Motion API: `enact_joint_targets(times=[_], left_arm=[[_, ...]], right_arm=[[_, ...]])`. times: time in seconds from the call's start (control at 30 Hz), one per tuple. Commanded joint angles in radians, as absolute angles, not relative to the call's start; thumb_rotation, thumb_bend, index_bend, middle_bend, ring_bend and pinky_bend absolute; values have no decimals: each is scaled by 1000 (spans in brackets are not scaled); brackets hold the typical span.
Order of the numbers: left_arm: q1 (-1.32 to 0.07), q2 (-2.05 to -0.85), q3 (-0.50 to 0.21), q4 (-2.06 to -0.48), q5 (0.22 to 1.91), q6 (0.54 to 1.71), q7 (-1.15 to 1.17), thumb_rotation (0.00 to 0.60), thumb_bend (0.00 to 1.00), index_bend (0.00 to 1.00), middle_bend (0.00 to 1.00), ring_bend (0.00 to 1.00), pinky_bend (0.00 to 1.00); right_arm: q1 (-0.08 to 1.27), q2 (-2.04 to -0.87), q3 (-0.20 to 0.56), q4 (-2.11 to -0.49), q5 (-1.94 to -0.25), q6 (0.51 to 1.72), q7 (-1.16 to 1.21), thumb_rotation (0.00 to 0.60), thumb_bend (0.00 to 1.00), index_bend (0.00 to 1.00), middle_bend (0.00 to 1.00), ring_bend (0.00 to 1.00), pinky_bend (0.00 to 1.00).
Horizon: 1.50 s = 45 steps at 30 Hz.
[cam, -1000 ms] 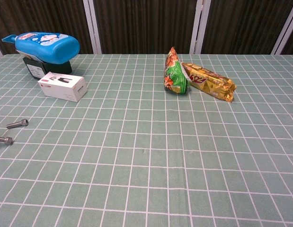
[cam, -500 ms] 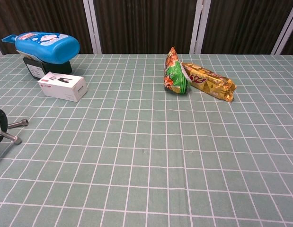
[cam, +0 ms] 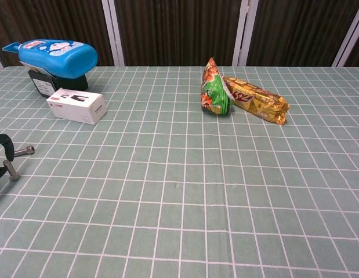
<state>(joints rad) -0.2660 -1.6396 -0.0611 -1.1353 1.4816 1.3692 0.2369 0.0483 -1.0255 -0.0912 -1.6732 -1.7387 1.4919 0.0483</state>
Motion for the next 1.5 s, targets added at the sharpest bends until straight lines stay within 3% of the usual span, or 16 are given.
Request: enact_joint_targets(times=[0.03, 0.47, 0.67, 0.87, 1.5], left_arm=[[-266, -1637, -61, -1141, 1487, 1378, 235, 600, 413, 454, 1000, 1000, 1000], [-267, -1573, -97, -1187, 1490, 1432, 187, 600, 412, 444, 1000, 1000, 1000], [-312, -1542, -168, -1140, 1376, 1295, 58, 600, 397, 464, 1000, 1000, 1000], [-370, -1489, -168, -1150, 1337, 1125, -36, 600, 354, 467, 1000, 1000, 1000], [-441, -1535, -155, -1056, 1297, 1026, 11, 600, 319, 482, 1000, 1000, 1000]], right_arm=[[48, -1026, -91, -1673, -1738, 1492, 48, 600, 274, 0, 0, 0, 0], [48, -1026, -91, -1672, -1738, 1494, 47, 600, 274, 0, 0, 0, 0], [47, -1027, -91, -1673, -1739, 1496, 44, 600, 274, 0, 0, 0, 0], [48, -1032, -91, -1674, -1735, 1487, 33, 600, 274, 0, 0, 0, 0], [53, -1039, -85, -1675, -1717, 1470, 15, 600, 274, 0, 0, 0, 0]])
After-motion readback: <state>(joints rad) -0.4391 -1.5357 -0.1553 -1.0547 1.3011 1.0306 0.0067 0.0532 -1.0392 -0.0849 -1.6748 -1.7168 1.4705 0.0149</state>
